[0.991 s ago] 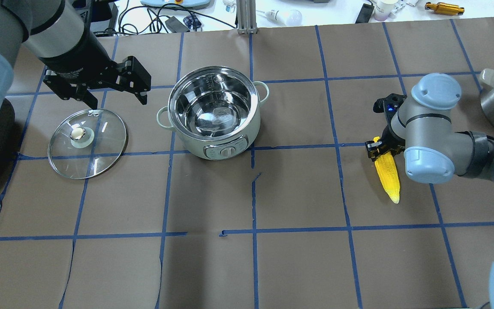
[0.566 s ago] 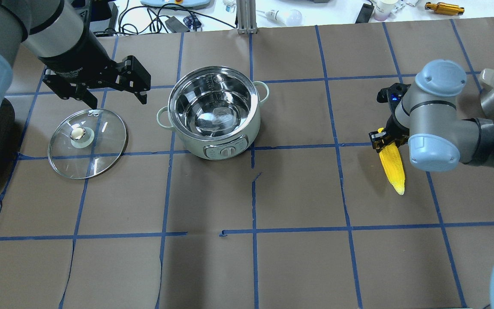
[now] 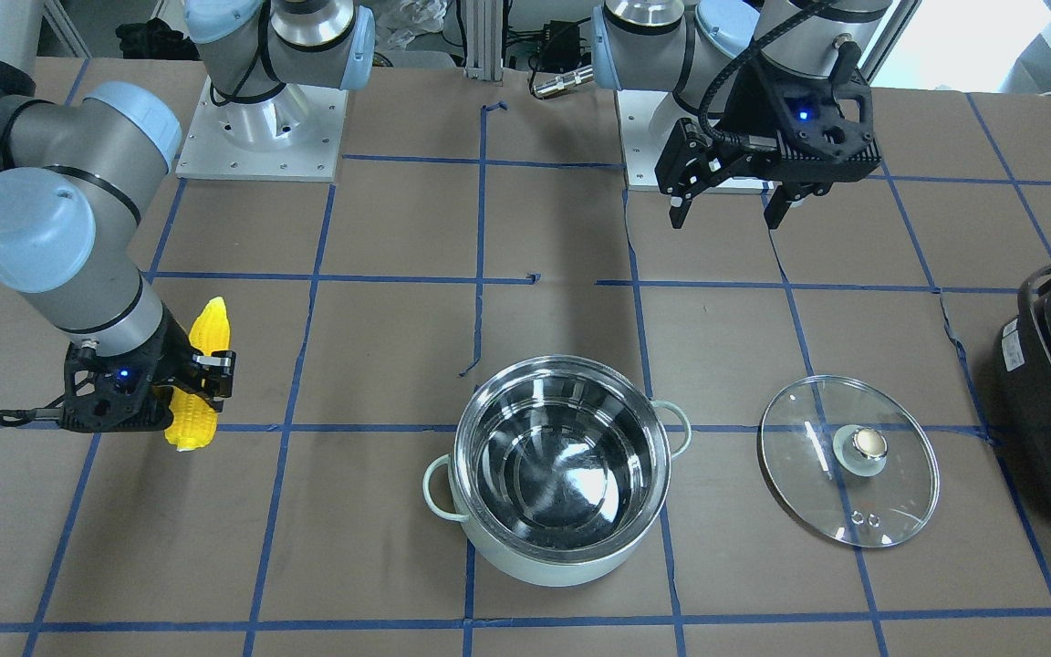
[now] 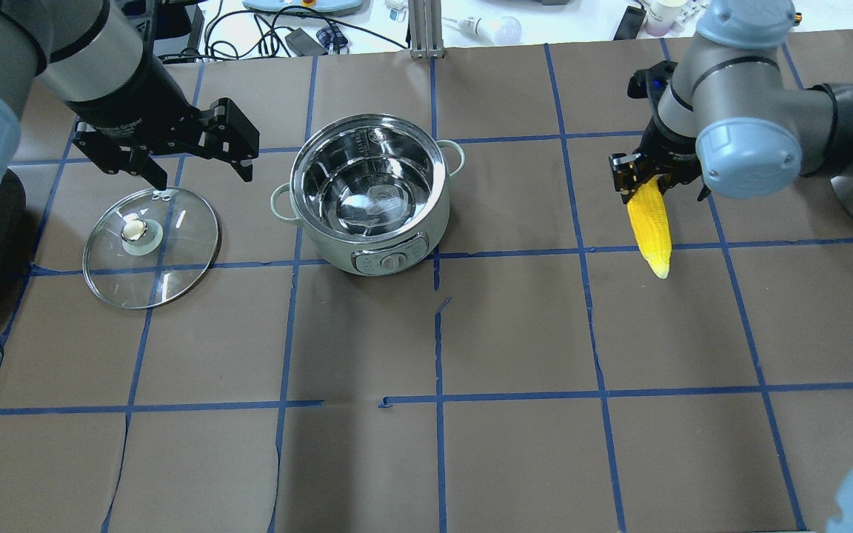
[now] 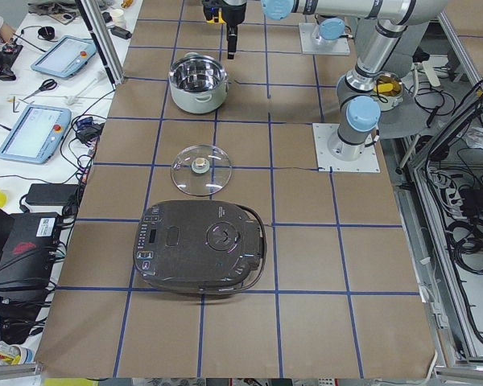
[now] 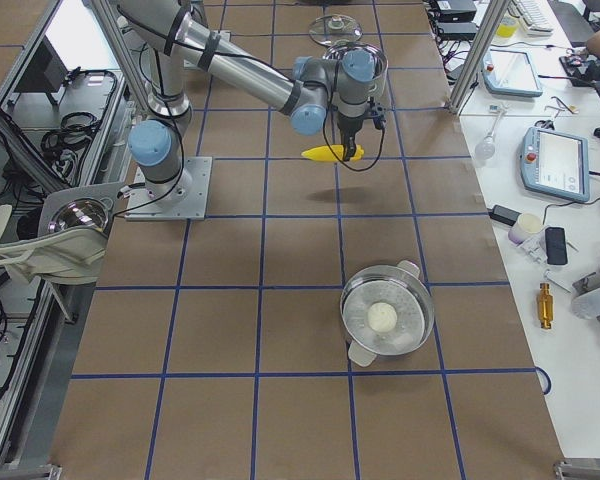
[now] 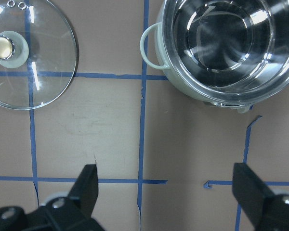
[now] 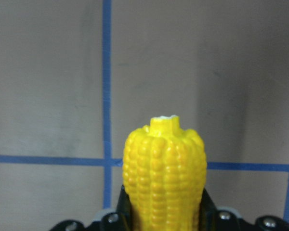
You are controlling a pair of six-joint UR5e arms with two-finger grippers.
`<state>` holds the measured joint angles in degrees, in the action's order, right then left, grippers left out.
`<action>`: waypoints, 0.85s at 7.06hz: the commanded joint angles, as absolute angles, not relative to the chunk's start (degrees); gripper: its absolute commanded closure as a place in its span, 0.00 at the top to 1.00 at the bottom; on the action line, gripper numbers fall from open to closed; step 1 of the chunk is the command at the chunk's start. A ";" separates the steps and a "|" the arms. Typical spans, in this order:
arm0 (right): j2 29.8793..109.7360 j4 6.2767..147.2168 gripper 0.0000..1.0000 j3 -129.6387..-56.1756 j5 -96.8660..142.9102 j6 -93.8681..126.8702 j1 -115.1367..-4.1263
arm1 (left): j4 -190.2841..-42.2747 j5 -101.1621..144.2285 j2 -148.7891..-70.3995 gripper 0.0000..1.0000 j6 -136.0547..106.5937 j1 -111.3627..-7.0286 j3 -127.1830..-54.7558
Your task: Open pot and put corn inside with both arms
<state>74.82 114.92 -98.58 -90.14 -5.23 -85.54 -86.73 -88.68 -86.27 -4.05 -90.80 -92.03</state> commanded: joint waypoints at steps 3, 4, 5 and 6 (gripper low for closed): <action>69.64 109.60 0.01 -81.87 -78.87 20.96 -100.25 | -86.66 -88.77 -86.13 1.00 -4.13 -90.88 -92.46; 66.91 109.69 0.01 -77.82 -76.14 27.44 -102.89 | -86.75 -88.94 -86.13 1.00 -3.96 -90.70 -92.46; 64.62 110.12 0.01 -75.70 -76.11 29.51 -105.36 | -86.75 -88.95 -86.13 1.00 -3.96 -90.79 -92.46; 61.90 113.61 0.00 -74.72 -74.81 30.05 -106.60 | -86.75 -89.03 -86.13 1.00 -3.96 -90.79 -92.46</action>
